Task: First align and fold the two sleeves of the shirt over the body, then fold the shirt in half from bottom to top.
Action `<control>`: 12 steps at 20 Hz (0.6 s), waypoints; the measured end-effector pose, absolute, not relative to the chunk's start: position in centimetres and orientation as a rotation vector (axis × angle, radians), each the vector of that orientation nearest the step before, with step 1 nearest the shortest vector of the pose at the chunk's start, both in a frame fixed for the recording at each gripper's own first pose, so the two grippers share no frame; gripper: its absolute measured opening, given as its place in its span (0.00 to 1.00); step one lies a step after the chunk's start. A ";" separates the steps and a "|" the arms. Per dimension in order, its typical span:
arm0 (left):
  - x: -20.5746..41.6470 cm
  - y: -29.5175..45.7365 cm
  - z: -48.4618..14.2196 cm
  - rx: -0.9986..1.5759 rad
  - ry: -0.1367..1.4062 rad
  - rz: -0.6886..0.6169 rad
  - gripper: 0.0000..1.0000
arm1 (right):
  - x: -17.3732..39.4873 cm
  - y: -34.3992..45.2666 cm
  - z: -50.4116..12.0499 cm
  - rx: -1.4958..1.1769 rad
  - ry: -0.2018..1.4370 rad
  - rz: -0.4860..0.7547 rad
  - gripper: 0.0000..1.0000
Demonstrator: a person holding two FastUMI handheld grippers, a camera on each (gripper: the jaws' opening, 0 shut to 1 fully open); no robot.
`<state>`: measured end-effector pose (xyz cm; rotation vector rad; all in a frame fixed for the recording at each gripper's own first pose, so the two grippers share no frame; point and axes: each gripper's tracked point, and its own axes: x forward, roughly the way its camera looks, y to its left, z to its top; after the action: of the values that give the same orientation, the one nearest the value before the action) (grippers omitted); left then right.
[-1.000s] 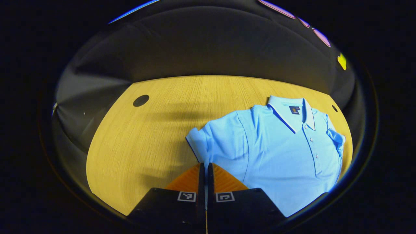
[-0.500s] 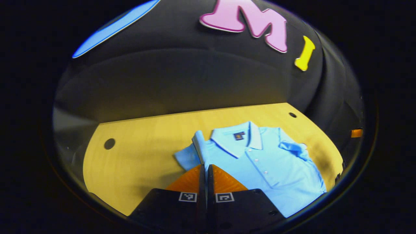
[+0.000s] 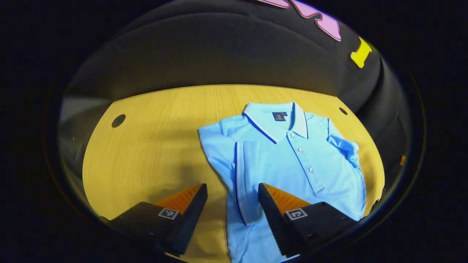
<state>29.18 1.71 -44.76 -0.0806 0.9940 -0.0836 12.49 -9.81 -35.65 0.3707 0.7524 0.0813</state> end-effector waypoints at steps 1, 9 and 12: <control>28.4 2.0 -43.6 -0.094 0.977 -0.085 0.91 | 12.2 -9.3 -35.8 0.376 0.757 0.087 0.71; 12.0 1.5 -38.4 -0.202 1.011 -0.226 0.97 | 7.8 -5.7 -37.9 0.365 0.855 0.144 0.92; 4.6 0.2 -39.0 -0.178 1.102 -0.288 0.97 | 4.8 -3.6 -39.1 0.373 0.917 0.166 0.93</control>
<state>4.57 0.24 -38.99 -0.1777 1.1023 -0.2882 4.82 -3.63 -39.09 0.3733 0.9167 0.1660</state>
